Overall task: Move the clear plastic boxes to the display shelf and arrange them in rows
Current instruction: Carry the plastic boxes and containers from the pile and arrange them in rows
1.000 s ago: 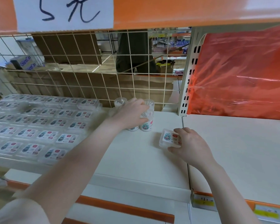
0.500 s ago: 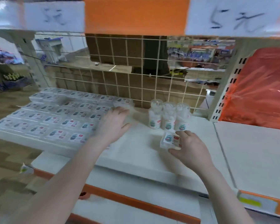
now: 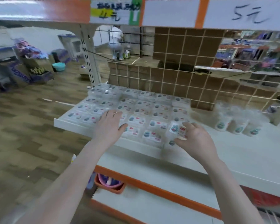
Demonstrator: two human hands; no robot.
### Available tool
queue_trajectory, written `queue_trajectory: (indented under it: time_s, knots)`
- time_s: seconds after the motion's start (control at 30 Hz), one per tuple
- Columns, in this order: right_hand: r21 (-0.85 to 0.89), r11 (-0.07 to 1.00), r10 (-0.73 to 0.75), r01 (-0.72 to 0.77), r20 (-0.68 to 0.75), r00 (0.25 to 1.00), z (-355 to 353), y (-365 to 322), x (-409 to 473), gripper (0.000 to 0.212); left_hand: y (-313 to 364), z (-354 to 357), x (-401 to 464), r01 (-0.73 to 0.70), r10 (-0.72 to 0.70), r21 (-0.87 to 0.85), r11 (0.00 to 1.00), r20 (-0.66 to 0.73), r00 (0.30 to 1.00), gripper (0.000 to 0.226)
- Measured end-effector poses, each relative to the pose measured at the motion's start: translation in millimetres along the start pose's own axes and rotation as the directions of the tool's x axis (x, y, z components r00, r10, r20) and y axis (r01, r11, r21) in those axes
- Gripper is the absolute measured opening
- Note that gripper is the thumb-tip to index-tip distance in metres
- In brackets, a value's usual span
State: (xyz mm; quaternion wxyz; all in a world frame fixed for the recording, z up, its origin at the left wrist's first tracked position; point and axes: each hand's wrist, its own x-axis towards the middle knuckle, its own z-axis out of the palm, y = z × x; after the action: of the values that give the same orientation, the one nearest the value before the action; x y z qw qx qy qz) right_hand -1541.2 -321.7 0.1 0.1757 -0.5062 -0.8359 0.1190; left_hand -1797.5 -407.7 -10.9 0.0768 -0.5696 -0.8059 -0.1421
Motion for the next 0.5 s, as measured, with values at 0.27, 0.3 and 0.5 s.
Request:
queue_trajectory:
  time_s: [0.27, 0.3, 0.5]
  knots:
    - [-0.037, 0.998, -0.054, 0.054, -0.008, 0.999, 34.3, -52.1, 64.2, 0.055, -56.3, 18.8, 35.0, 0.037, -0.037, -0.003, 0.999, -0.031, 0.999, 0.05]
    - [-0.036, 0.997, -0.066, 0.065, -0.007, 0.998, 39.0, -57.1, 74.5, 0.056, -63.8, 21.9, 40.8, 0.047, -0.047, -0.001, 0.999, -0.043, 0.998, 0.051]
    - [-0.055, 0.995, -0.072, 0.079, 0.122, 0.99, 58.3, -89.7, 130.0, 0.06, -98.8, 28.7, 70.0, 0.109, -0.108, -0.016, 0.994, 0.05, 0.993, 0.051]
